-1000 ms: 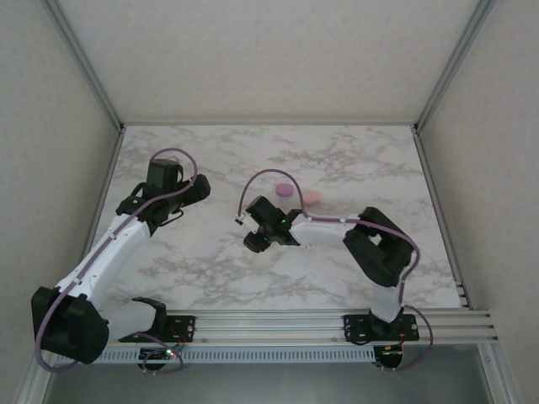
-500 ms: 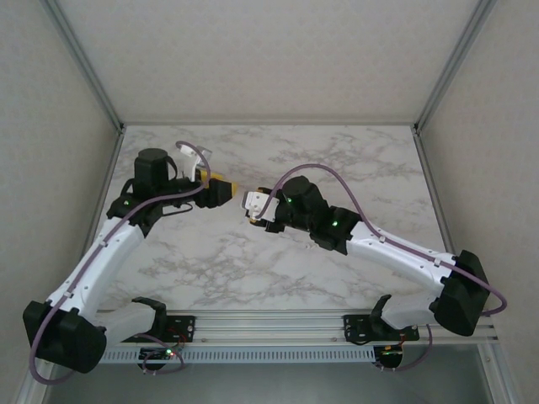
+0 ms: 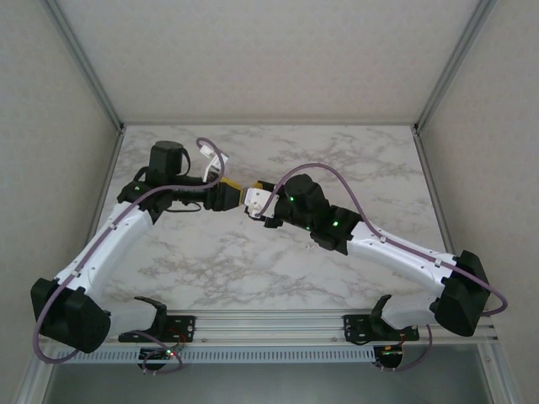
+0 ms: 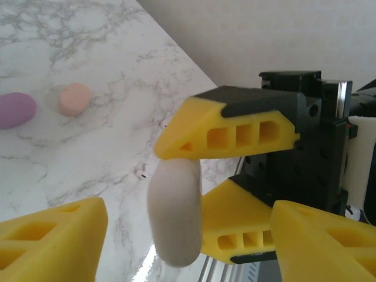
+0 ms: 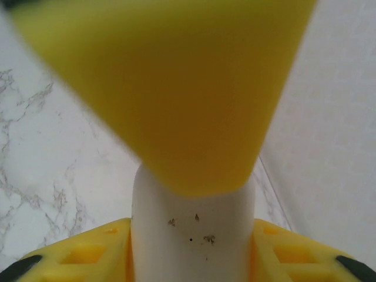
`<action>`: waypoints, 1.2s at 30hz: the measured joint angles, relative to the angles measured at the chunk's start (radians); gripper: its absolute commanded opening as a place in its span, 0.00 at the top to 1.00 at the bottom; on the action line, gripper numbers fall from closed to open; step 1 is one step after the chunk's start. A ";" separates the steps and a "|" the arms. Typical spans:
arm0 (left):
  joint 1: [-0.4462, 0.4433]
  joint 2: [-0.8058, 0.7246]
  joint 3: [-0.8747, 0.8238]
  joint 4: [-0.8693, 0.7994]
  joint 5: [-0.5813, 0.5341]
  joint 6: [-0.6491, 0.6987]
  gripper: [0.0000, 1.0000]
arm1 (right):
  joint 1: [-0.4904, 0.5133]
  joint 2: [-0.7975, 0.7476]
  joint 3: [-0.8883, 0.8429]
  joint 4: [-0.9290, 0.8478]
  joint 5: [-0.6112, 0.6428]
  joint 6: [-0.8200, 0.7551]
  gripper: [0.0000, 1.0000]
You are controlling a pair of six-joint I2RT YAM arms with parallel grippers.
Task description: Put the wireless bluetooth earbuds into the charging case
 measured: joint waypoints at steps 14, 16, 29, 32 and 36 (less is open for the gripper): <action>-0.019 0.047 0.003 -0.018 0.014 0.003 0.68 | 0.000 -0.001 0.000 0.021 0.000 0.025 0.58; -0.020 0.047 0.005 -0.017 0.015 0.003 0.69 | 0.000 -0.002 0.000 0.022 0.000 0.026 0.59; -0.035 0.057 0.019 -0.018 0.014 0.003 0.71 | 0.000 -0.003 0.000 0.022 -0.002 0.045 0.58; -0.036 0.061 0.020 -0.020 0.013 -0.003 0.83 | 0.000 -0.005 0.000 0.021 -0.002 0.047 0.56; -0.039 0.062 0.026 -0.021 0.014 -0.006 0.86 | -0.001 -0.010 0.000 0.020 0.000 0.069 0.40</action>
